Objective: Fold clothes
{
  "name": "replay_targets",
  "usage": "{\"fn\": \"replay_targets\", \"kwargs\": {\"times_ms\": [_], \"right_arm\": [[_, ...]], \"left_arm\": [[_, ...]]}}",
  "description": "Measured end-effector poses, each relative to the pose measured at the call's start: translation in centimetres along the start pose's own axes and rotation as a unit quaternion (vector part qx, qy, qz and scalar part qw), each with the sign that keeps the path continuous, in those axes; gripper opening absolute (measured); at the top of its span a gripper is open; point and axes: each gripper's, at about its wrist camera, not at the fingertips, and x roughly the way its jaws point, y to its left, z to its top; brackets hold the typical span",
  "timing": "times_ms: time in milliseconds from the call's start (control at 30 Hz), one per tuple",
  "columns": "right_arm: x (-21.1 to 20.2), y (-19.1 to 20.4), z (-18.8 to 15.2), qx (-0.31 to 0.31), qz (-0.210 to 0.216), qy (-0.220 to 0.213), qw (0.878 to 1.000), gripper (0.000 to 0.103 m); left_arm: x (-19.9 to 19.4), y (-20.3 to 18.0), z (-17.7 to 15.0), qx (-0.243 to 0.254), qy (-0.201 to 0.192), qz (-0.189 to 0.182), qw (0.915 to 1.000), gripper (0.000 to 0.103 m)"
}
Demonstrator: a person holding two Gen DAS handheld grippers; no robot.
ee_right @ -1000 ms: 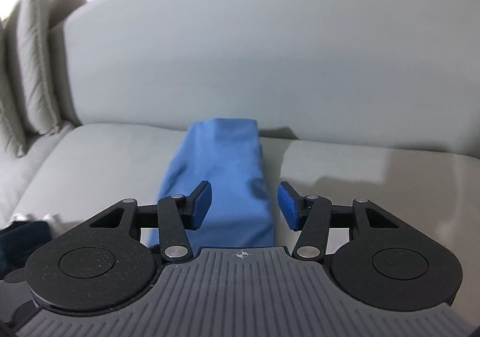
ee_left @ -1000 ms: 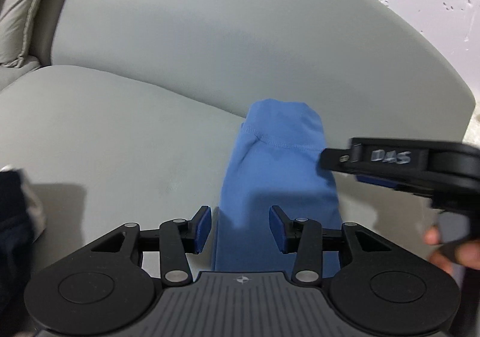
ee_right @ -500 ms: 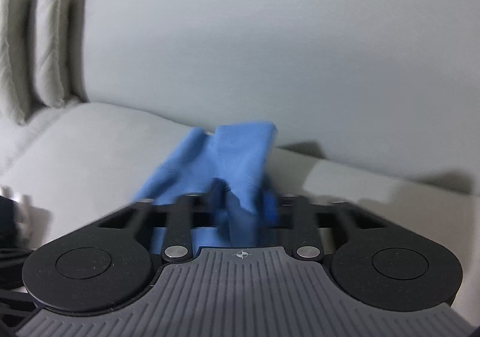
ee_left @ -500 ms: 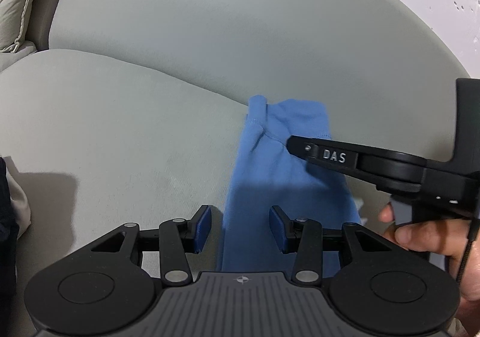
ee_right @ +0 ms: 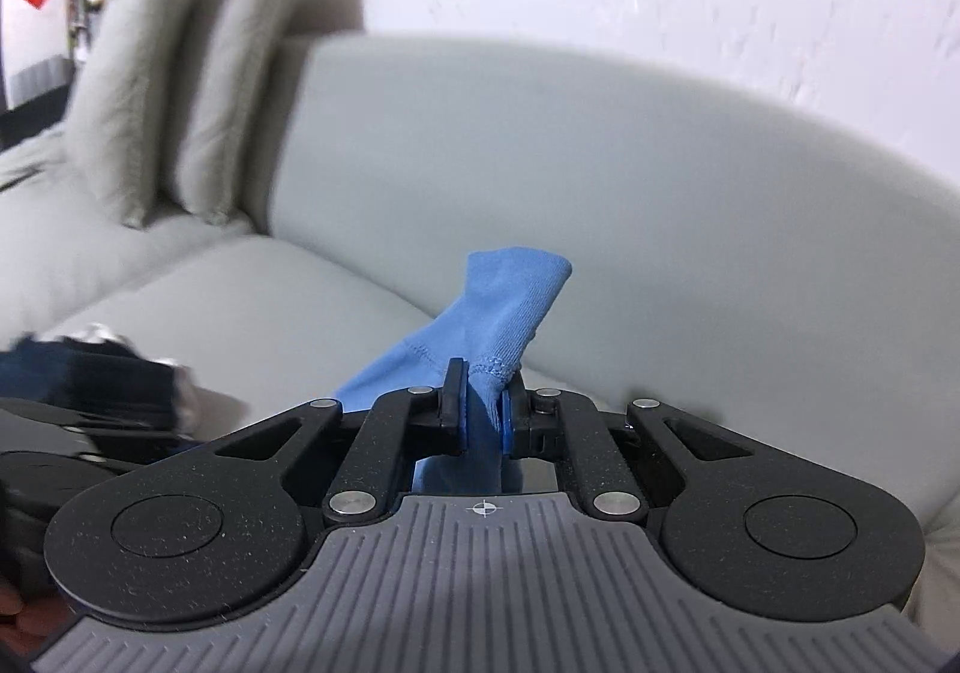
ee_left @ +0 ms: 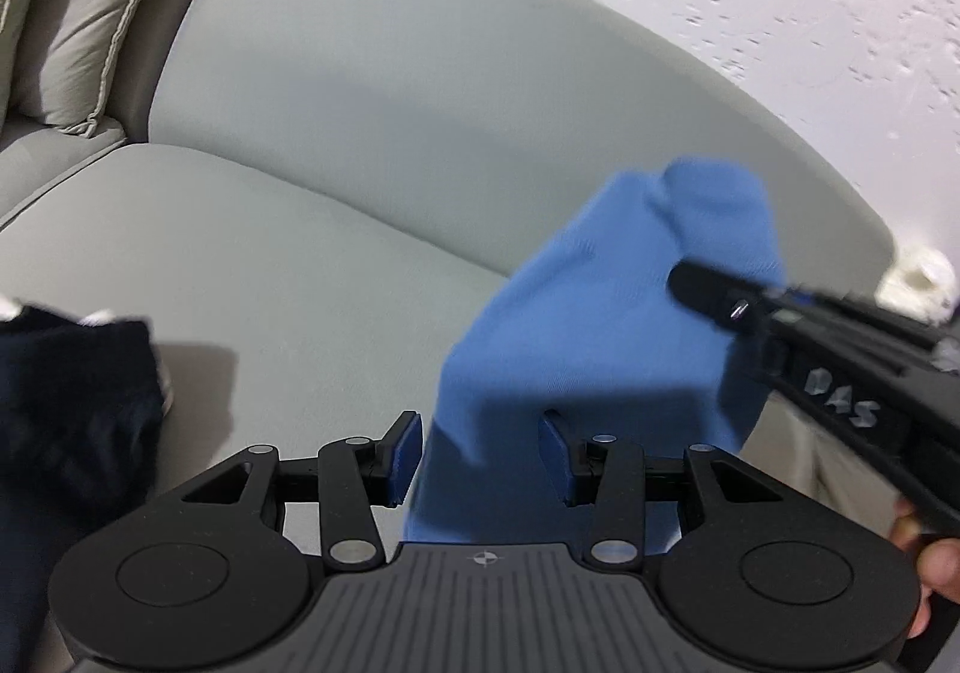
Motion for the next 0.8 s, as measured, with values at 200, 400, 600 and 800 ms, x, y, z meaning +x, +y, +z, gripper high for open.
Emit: {"fn": "replay_targets", "kwargs": {"times_ms": [200,400,600,800], "right_arm": [[-9.3,1.6,-0.9,-0.023,0.008,-0.031,0.999,0.010],[-16.5,2.1,-4.8,-0.013,0.016,-0.035,0.999,0.010],[-18.8,3.5,-10.1,-0.037,0.039,-0.025,0.998,0.011],[-22.2,5.0,-17.9,-0.073,0.085,0.079,0.991,0.022]], "left_arm": [[-7.0,-2.2,-2.4,-0.003,0.018,-0.027,0.9995,0.042],[-11.6,-4.6,-7.4,0.029,0.043,-0.023,0.9984,0.042],[-15.6,-1.5,-14.7,0.044,0.072,0.018,0.9963,0.044],[-16.2,1.2,-18.2,0.052,0.090,0.056,0.9930,0.044]]}}
